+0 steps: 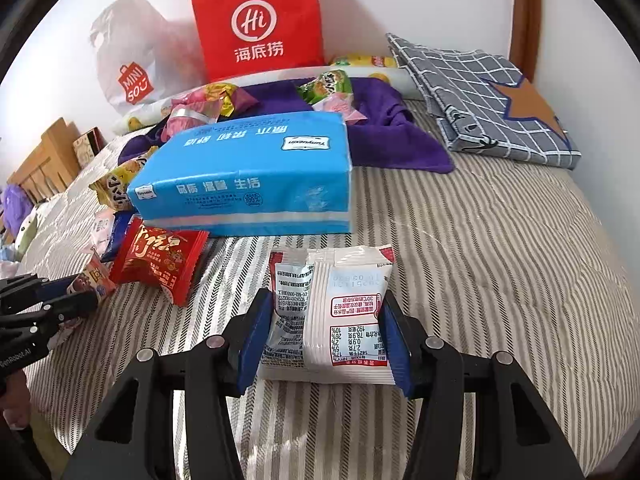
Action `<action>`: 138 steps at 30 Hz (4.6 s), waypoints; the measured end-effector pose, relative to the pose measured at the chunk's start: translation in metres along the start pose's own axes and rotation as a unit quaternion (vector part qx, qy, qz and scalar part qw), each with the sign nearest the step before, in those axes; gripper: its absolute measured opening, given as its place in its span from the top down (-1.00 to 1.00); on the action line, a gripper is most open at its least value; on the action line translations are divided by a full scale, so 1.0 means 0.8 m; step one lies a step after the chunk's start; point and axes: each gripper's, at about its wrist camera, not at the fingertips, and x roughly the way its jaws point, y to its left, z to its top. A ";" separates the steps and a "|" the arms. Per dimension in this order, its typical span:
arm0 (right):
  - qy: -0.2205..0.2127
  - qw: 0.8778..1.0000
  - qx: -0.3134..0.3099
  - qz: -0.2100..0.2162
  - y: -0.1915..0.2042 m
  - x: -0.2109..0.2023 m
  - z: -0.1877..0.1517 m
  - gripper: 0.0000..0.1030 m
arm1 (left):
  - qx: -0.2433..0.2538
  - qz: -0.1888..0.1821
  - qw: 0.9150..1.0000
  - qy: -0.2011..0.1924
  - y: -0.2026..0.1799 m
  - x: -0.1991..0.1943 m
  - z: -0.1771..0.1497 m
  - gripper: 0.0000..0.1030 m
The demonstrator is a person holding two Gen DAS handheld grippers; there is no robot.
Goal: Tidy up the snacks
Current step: 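Grasp the pink bear packet with the left gripper while the right gripper lifts the white packet, then carry the white packet and pink bear packet over the purple towel, then lower both grippers and open them to drop the packets onto the towel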
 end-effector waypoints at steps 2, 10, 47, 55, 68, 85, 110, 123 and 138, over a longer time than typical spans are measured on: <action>-0.007 1.000 -0.009 -0.012 0.002 0.002 -0.001 -0.04 | 0.002 0.002 1.000 -0.008 -0.001 0.001 0.000 0.46; 0.006 1.000 -0.017 -0.004 0.000 0.009 0.001 -0.05 | 0.003 -0.003 1.000 -0.013 0.003 0.003 -0.001 0.46; -0.031 0.998 -0.036 0.032 0.015 -0.079 0.039 -0.03 | 0.006 -0.079 0.997 -0.017 -0.046 -0.045 0.057 0.52; -0.050 0.997 -0.045 0.047 0.015 -0.089 0.106 -0.03 | -0.001 -0.091 0.995 -0.030 -0.059 -0.047 0.122 0.52; -0.069 0.995 -0.035 0.062 -0.002 -0.060 0.211 -0.03 | -0.014 -0.094 0.994 -0.044 -0.050 -0.029 0.221 0.52; -0.075 0.996 -0.007 0.040 -0.019 0.033 0.299 -0.03 | -0.047 -0.073 0.995 -0.052 0.026 0.023 0.304 0.53; 0.043 0.998 -0.002 0.055 -0.031 0.170 0.255 -0.04 | -0.074 -0.119 0.990 0.023 0.043 0.145 0.307 0.53; 0.048 0.997 -0.030 0.049 -0.021 0.174 0.255 -0.11 | -0.071 -0.114 0.990 0.038 0.035 0.173 0.299 0.53; -0.018 0.998 -0.048 0.046 -0.018 0.125 0.262 -0.44 | -0.071 -0.109 0.990 0.047 0.035 0.183 0.297 0.52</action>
